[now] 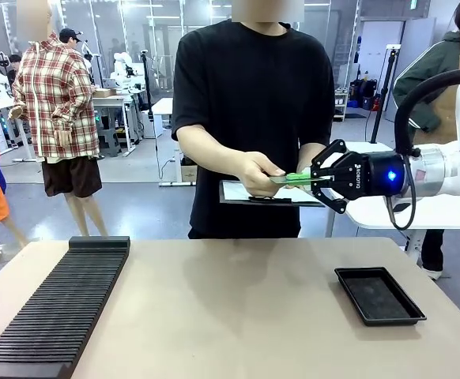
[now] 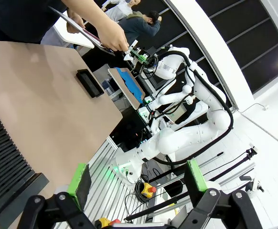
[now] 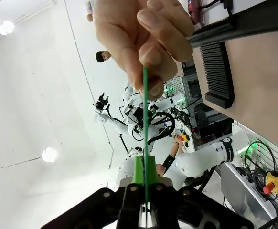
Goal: Inspect the PCB.
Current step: Pick up the Blank PCB that the human is holding, then place the Blank PCB in the ESD tray.
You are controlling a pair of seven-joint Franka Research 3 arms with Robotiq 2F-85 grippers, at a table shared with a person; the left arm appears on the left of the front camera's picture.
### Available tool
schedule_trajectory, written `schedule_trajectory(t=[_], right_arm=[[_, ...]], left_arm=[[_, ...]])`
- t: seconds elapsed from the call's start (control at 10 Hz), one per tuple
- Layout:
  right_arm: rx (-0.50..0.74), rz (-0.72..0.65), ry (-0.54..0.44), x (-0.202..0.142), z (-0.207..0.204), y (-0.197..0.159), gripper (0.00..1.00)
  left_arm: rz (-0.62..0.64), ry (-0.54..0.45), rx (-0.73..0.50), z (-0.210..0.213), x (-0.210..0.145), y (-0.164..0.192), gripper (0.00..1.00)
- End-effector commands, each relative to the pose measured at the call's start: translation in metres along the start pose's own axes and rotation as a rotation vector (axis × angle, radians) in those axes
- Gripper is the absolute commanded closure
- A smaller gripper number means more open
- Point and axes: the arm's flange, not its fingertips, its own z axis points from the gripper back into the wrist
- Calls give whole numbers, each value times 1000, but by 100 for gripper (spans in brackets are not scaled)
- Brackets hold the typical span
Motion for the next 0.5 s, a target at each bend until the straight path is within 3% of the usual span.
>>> schedule_trajectory(t=[0.0,0.4], right_arm=[[-1,5,0,-1,-1,2,100],[-1,5,0,-1,-1,2,100]], left_arm=[[-11,-2,8,1,2,-3,0],[-11,-2,8,1,2,-3,0]])
